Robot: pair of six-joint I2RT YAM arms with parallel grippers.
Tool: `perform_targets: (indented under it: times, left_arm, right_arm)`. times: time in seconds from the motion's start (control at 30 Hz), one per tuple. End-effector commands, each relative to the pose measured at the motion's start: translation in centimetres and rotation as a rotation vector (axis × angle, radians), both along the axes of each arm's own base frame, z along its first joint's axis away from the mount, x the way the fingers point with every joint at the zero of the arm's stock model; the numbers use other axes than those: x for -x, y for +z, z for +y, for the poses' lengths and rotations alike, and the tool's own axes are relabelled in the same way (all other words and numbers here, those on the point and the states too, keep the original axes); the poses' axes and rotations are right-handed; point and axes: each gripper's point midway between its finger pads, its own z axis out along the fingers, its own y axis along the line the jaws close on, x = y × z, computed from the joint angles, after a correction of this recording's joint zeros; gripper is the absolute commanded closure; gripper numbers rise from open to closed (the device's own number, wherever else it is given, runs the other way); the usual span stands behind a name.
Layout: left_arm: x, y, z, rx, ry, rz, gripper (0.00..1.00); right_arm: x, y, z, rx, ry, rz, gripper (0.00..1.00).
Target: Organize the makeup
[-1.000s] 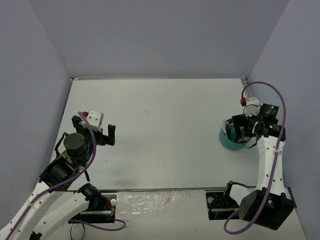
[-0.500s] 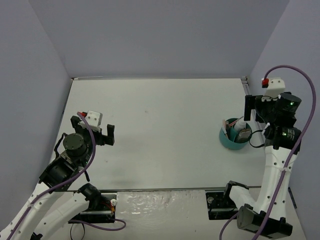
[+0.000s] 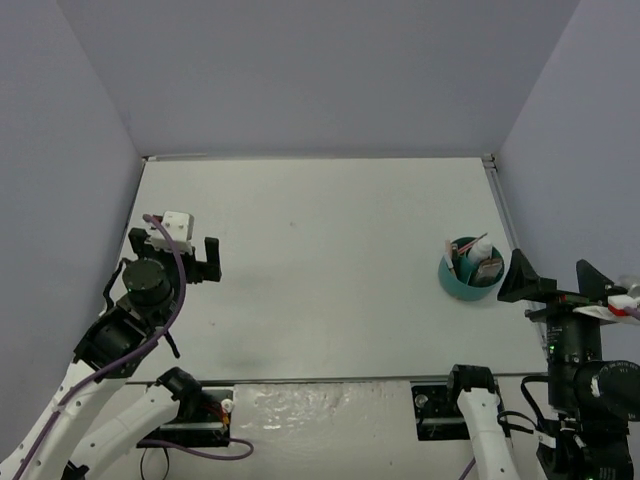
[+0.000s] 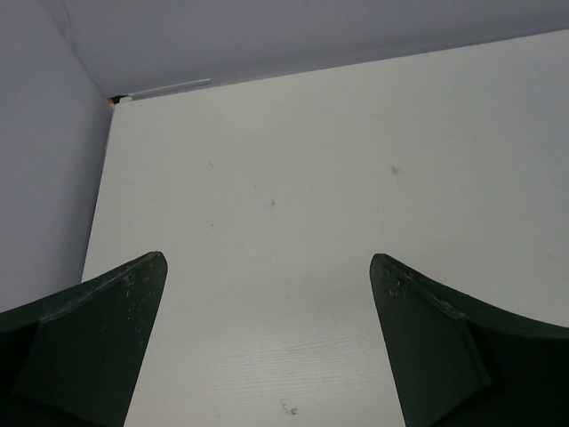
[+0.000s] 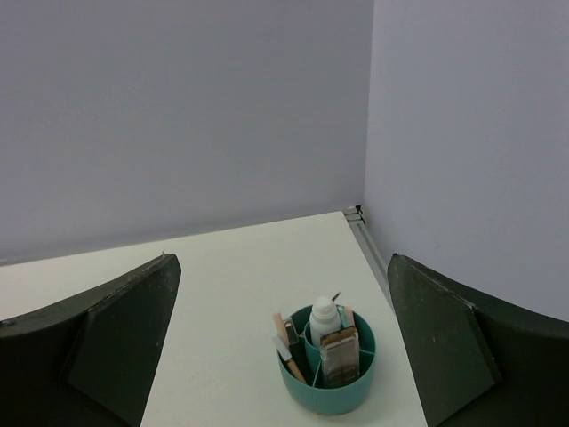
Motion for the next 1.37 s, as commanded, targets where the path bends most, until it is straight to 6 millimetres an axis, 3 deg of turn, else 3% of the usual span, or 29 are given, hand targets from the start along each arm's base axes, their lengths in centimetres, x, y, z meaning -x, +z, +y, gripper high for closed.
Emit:
perform_targets:
  times: [0.0, 0.07, 0.17, 0.33, 0.6, 1.33]
  left_arm:
    - [0.6, 4.0, 1.5, 0.099, 0.076, -0.094, 0.03]
    - [0.8, 4.0, 1.7, 0.094, 0.079, -0.097, 0.03]
    - [1.0, 3.3, 2.2, 0.056, 0.089, -0.084, 0.03]
    - [1.1, 1.3, 2.9, 0.014, 0.121, -0.062, 0.03]
    - [0.5, -0.3, 3.6, -0.03, 0.17, -0.053, 0.03]
    - [-1.0, -2.8, 3.6, 0.015, 0.166, 0.02, 0.03]
  right_arm:
    - [1.8, -1.0, -1.7, -0.029, -0.085, -0.063, 0.0]
    - [4.1, -1.5, -1.6, -0.001, -0.078, -0.103, 0.0]
    - [5.7, -2.7, -1.9, 0.007, -0.084, -0.109, 0.0]
    - [7.2, -3.0, -2.5, 0.013, -0.073, -0.139, 0.0]
    - [7.2, -3.4, -1.5, 0.084, 0.002, -0.139, 0.0]
    - [6.0, -4.6, -2.6, 0.049, -0.052, -0.086, 0.0]
